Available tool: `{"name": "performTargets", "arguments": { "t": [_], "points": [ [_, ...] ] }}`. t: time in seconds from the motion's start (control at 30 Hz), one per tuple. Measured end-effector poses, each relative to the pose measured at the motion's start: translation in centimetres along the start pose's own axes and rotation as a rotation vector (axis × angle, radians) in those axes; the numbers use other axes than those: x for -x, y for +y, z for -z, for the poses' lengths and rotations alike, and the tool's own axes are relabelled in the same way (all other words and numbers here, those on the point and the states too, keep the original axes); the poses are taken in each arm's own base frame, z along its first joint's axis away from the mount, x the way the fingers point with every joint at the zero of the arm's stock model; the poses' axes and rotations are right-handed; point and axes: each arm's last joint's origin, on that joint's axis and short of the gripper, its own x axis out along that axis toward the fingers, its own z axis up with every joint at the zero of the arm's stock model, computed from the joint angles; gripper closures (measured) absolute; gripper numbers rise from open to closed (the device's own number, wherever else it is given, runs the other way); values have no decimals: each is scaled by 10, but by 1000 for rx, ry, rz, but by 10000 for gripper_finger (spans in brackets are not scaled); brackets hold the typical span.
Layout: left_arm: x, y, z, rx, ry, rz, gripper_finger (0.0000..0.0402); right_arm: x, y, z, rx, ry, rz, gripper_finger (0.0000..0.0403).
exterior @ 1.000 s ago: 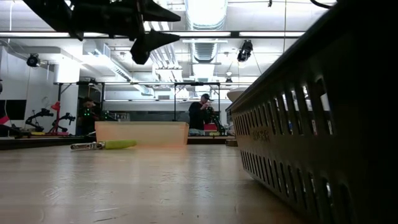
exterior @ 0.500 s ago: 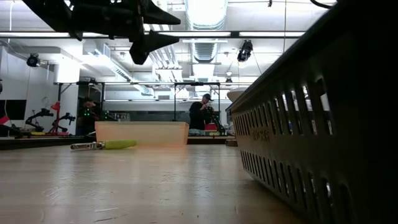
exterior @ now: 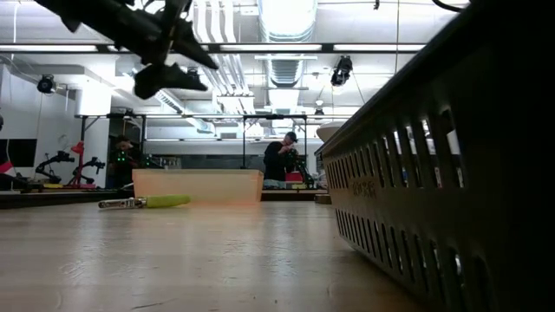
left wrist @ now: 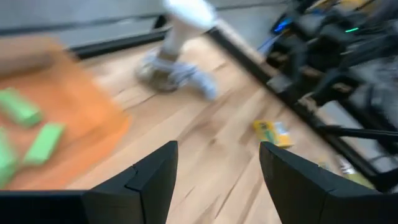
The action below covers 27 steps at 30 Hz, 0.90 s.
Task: Pick & Place School Supplies
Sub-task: Put the green hole puncher into the left black bin
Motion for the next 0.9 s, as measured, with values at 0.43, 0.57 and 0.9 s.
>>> {"name": "performTargets", "arguments": {
  "t": [0.43,0.57,0.9],
  "points": [
    [-2,12,-7,23,268,-300,170,0,0,0,0,0,0,225],
    [-8,20,-2,25,375,-320,170,0,0,0,0,0,0,225],
    [-29,35,7,-25,506,-394,170,0,0,0,0,0,0,225]
  ]
}}
